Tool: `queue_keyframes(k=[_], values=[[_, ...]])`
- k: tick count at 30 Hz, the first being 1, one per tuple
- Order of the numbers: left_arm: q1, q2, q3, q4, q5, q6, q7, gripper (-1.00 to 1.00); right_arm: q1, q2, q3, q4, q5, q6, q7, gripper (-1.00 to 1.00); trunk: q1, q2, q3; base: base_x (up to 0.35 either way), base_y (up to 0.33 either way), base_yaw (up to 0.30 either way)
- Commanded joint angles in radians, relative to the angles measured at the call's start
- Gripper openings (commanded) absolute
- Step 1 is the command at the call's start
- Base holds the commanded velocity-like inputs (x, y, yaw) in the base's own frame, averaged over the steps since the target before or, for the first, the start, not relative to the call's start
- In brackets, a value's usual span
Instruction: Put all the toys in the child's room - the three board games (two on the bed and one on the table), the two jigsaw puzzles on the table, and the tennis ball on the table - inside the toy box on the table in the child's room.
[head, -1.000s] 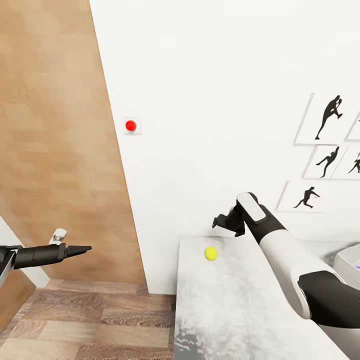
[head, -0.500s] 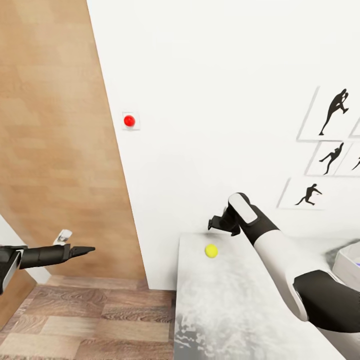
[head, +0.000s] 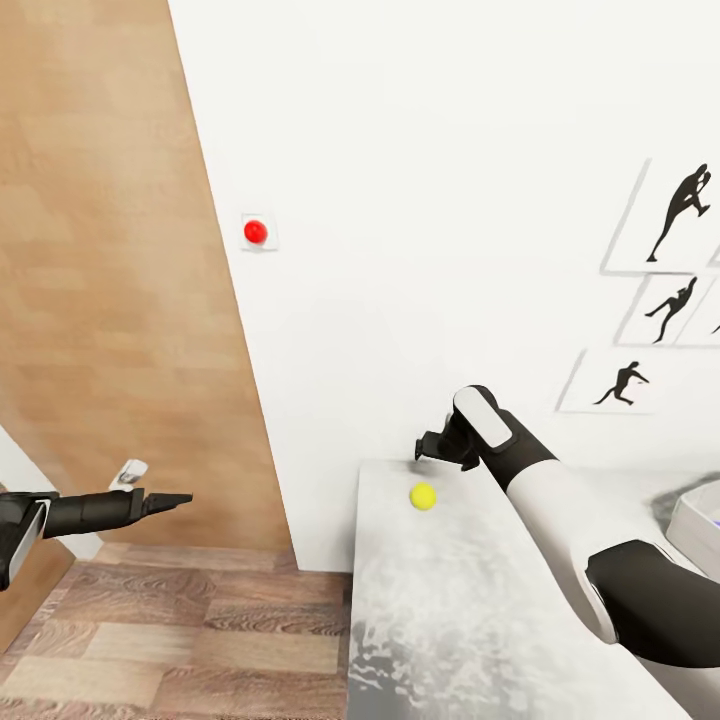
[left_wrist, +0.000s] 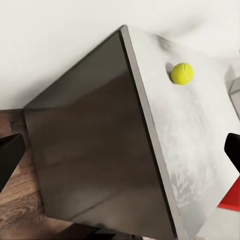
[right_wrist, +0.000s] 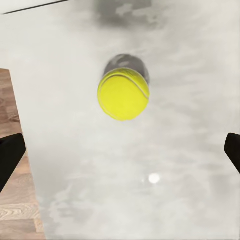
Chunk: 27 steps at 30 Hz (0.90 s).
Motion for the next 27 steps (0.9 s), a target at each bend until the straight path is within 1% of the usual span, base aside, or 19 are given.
queue_keyframes(k=[1,11,16,18,27], values=[[-0.001,0.000,0.002,0.000,-0.004,0.010,-0.006,1.00,-0.001,0.000,0.003,-0.001,-0.010,0.001,-0.010,1.00,0.001,-0.002,-0.004,0.000,0.000,0.000],[-0.001,0.000,0.002,0.000,-0.003,0.009,-0.006,1.00,-0.001,-0.003,0.002,-0.001,-0.010,-0.002,0.000,1.00,0.001,-0.002,-0.020,0.000,0.000,0.000],[-0.001,0.001,0.002,0.000,-0.003,0.008,-0.007,1.00,-0.001,-0.007,0.005,-0.002,-0.008,-0.006,0.091,1.00,0.001,-0.002,-0.028,0.000,0.000,0.000],[-0.001,0.001,0.002,0.000,-0.003,0.008,-0.007,1.00,-0.001,-0.011,0.006,-0.002,-0.008,-0.007,0.110,1.00,0.001,-0.002,-0.032,0.000,0.000,0.000],[-0.001,0.001,0.002,0.000,-0.003,0.008,-0.007,1.00,-0.002,-0.018,0.005,-0.002,-0.006,-0.010,0.128,1.00,0.001,-0.002,-0.046,0.000,0.000,0.000]])
